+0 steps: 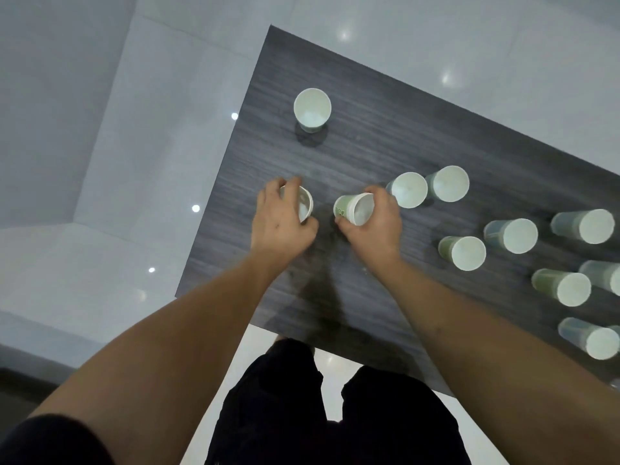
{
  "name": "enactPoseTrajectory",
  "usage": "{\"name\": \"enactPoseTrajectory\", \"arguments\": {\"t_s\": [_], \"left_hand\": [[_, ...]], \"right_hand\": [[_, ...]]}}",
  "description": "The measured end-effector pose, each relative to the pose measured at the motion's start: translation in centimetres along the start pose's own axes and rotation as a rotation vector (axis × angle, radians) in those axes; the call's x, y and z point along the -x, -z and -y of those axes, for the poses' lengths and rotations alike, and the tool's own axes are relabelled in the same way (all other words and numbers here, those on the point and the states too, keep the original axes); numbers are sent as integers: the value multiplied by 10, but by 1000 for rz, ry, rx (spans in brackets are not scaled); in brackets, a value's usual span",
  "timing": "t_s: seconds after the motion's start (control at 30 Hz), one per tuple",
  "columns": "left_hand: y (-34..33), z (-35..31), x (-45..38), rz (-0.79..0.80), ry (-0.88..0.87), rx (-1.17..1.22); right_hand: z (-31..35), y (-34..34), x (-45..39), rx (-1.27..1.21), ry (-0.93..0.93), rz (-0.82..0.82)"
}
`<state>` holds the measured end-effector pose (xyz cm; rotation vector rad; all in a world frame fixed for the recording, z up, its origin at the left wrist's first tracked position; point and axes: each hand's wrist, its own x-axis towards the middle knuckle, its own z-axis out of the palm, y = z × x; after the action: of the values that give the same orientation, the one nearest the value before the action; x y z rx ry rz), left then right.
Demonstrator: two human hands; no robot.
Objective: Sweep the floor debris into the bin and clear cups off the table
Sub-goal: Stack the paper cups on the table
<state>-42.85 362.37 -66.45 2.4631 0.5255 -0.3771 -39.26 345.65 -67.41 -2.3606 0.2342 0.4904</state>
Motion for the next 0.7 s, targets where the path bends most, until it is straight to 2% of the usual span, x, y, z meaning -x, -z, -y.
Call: {"name": "enactPoseTrajectory", "arguments": {"t_s": [0.27, 0.53, 0.7], "left_hand": [[22, -56, -34, -22, -116, -22], [22, -76, -50, -21, -180, -39], [27, -70, -64, -63, -198, -82]], "right_hand": [[-11, 60, -20, 63, -39, -240], [-31, 63, -37, 259, -62, -183], [-42, 50, -41, 311, 10, -124]]}}
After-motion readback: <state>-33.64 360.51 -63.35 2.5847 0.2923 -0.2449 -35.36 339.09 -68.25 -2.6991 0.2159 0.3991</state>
